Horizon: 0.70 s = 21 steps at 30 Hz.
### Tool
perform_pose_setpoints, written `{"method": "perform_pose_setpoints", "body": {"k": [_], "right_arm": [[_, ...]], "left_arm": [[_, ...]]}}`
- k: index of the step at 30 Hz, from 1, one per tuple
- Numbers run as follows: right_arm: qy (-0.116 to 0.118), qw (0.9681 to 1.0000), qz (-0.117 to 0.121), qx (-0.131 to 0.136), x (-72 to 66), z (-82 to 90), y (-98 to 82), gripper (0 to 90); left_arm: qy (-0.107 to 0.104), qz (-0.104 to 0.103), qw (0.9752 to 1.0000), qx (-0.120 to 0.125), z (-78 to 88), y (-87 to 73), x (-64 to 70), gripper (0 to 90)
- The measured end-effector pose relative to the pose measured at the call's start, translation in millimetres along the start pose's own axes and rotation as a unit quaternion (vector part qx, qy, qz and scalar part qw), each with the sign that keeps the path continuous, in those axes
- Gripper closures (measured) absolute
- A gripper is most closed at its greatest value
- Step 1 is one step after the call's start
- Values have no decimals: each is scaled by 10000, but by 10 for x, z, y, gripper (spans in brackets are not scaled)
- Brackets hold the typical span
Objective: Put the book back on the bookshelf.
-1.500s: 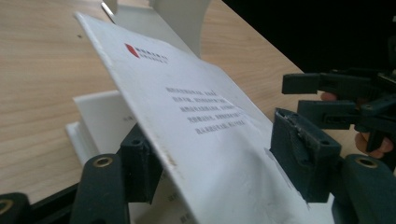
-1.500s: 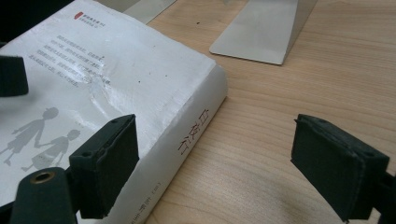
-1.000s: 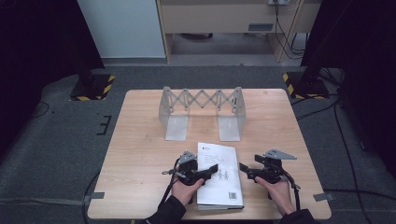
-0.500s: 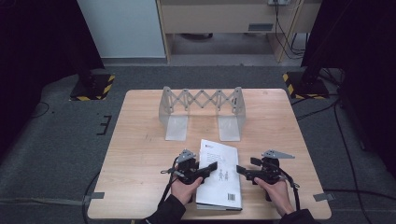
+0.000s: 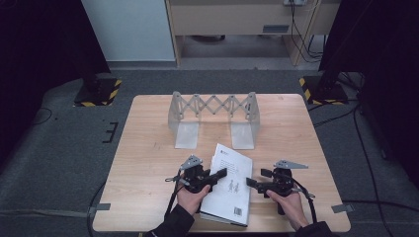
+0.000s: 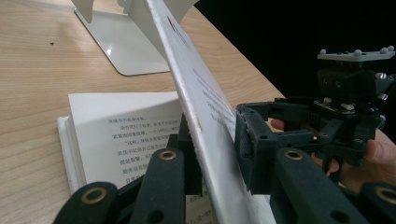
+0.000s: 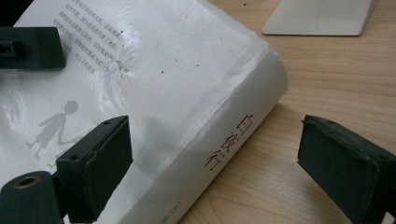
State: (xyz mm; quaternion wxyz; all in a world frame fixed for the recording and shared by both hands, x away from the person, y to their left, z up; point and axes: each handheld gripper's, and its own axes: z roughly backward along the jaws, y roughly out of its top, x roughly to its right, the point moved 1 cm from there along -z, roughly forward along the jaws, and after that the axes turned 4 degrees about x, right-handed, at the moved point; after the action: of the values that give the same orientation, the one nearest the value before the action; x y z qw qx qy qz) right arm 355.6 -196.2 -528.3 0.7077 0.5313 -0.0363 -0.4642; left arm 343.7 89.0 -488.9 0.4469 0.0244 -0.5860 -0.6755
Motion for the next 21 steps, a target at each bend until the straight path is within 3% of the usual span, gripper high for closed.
{"method": "perform_pose_setpoints", "body": {"k": [7, 8, 12, 16, 21], "right_arm": [[63, 10000, -16, -76, -6, -27, -17, 87], [93, 9999, -58, -40, -10, -27, -14, 87], [293, 9992, -269, 13, 1, -22, -4, 60], [367, 9990, -224, 139, -33, -21, -2, 63], [613, 9978, -242, -23, -79, -65, -36, 33]], "left_arm": [[-38, -49, 10000, 17, 10, 19, 8, 741], [-99, -233, 9997, 48, 25, 42, 52, 742], [-189, -511, 9985, 91, 50, 81, 136, 749], [-205, -540, 9982, 142, 60, 75, 140, 750], [-217, -571, 9980, 179, 70, 68, 143, 749]]}}
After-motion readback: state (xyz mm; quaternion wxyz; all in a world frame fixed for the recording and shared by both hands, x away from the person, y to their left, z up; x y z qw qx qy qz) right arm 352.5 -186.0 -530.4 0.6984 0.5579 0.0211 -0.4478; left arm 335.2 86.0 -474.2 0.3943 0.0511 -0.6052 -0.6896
